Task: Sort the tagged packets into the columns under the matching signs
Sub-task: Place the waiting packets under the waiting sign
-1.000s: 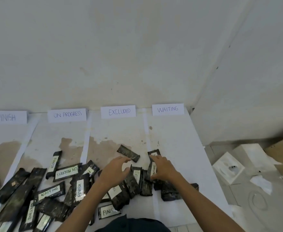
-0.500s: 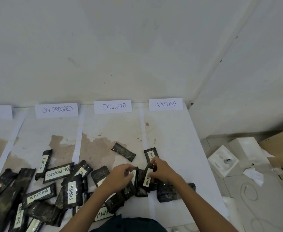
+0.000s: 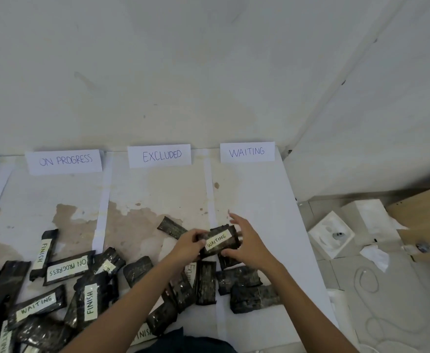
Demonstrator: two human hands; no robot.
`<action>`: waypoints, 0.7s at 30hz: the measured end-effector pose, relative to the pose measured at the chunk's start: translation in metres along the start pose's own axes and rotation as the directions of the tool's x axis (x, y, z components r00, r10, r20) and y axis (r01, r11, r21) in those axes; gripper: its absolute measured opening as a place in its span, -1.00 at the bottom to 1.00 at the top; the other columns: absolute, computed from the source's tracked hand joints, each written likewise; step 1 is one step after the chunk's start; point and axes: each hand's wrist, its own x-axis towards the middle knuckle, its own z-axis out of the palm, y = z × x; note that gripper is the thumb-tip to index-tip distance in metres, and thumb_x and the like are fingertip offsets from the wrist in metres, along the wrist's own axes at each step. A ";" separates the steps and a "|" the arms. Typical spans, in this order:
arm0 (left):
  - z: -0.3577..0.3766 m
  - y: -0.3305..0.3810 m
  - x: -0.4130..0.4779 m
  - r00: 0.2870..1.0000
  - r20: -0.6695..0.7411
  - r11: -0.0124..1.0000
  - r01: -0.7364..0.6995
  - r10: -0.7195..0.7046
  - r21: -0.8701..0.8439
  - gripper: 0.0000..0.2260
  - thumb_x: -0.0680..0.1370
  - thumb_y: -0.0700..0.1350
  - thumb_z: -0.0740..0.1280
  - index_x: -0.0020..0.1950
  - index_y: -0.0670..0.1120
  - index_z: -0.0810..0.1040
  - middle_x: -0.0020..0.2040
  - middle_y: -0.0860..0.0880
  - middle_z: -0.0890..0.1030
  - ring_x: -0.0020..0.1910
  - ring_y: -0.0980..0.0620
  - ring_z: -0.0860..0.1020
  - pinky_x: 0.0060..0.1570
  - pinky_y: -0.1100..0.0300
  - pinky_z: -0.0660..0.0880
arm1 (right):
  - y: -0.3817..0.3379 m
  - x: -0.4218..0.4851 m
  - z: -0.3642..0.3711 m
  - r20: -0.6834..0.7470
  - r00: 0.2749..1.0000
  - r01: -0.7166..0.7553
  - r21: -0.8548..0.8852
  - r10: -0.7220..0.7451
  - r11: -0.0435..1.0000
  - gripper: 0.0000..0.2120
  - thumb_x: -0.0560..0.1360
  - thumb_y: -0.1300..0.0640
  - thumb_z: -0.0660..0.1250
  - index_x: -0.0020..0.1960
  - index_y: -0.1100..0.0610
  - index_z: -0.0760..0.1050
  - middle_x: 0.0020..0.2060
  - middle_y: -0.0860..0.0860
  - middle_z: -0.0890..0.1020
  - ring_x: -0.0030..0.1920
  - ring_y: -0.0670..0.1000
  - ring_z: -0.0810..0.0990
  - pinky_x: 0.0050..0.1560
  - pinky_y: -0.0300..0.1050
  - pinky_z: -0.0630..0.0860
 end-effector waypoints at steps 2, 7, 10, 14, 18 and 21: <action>-0.001 0.011 0.011 0.999 -0.008 0.999 -0.046 0.046 0.026 -0.80 0.59 -0.24 0.20 0.14 -0.02 0.48 0.14 -0.08 0.54 0.05 -0.05 0.53 -0.11 0.10 0.59 | 0.001 0.011 -0.009 0.050 0.983 0.180 -0.358 -0.174 0.916 -0.21 0.36 0.07 0.50 0.48 -0.03 0.17 0.35 -0.08 0.31 0.26 -0.07 0.37 0.28 -0.19 0.38; -0.002 0.046 0.047 0.988 -0.019 0.983 -0.153 0.155 0.102 -0.76 0.59 -0.27 0.19 0.23 -0.10 0.47 0.19 -0.13 0.52 0.12 -0.04 0.49 -0.02 0.14 0.52 | -0.001 0.049 -0.037 0.095 0.932 0.337 -0.583 -0.350 0.739 -0.38 0.37 0.13 0.45 0.39 0.15 0.36 0.23 0.06 0.46 0.15 0.06 0.48 0.12 -0.02 0.49; -0.005 0.067 0.075 0.988 -0.063 0.987 -0.137 0.143 0.085 -0.65 0.59 -0.16 0.23 0.37 -0.06 0.35 0.26 -0.11 0.47 0.13 -0.04 0.49 0.06 0.07 0.53 | 0.000 0.085 -0.057 0.055 0.924 0.324 -0.640 -0.379 0.697 -0.39 0.34 0.17 0.47 0.35 0.20 0.40 0.20 0.12 0.51 0.16 0.13 0.44 0.18 0.03 0.44; -0.020 0.085 0.117 0.962 -0.135 0.931 -0.183 0.236 0.317 -0.51 0.57 -0.13 0.24 0.48 -0.07 0.20 0.44 -0.09 0.29 0.41 -0.10 0.26 0.33 0.02 0.29 | 0.003 0.139 -0.076 0.015 0.959 0.235 -0.591 -0.281 0.771 -0.41 0.43 0.23 0.41 0.41 0.22 0.29 0.29 0.13 0.42 0.28 0.12 0.32 0.32 -0.06 0.29; -0.035 0.082 0.151 0.964 -0.124 0.828 -0.132 0.236 0.545 -0.42 0.55 -0.12 0.24 0.52 -0.14 0.09 0.54 -0.15 0.06 0.51 -0.15 -0.01 0.45 -0.02 0.08 | 0.009 0.187 -0.084 0.023 0.986 0.144 -0.593 -0.162 0.792 -0.42 0.45 0.25 0.40 0.41 0.22 0.27 0.30 0.13 0.37 0.28 0.12 0.33 0.27 -0.01 0.38; -0.041 0.073 0.165 0.968 -0.096 0.729 -0.109 0.234 0.676 -0.42 0.54 -0.12 0.24 0.51 -0.14 0.11 0.54 -0.15 0.03 0.50 -0.18 -0.02 0.44 -0.06 0.11 | 0.013 0.212 -0.084 0.030 0.993 0.113 -0.567 -0.117 0.816 -0.42 0.44 0.27 0.41 0.40 0.24 0.28 0.30 0.15 0.38 0.28 0.14 0.34 0.27 0.00 0.38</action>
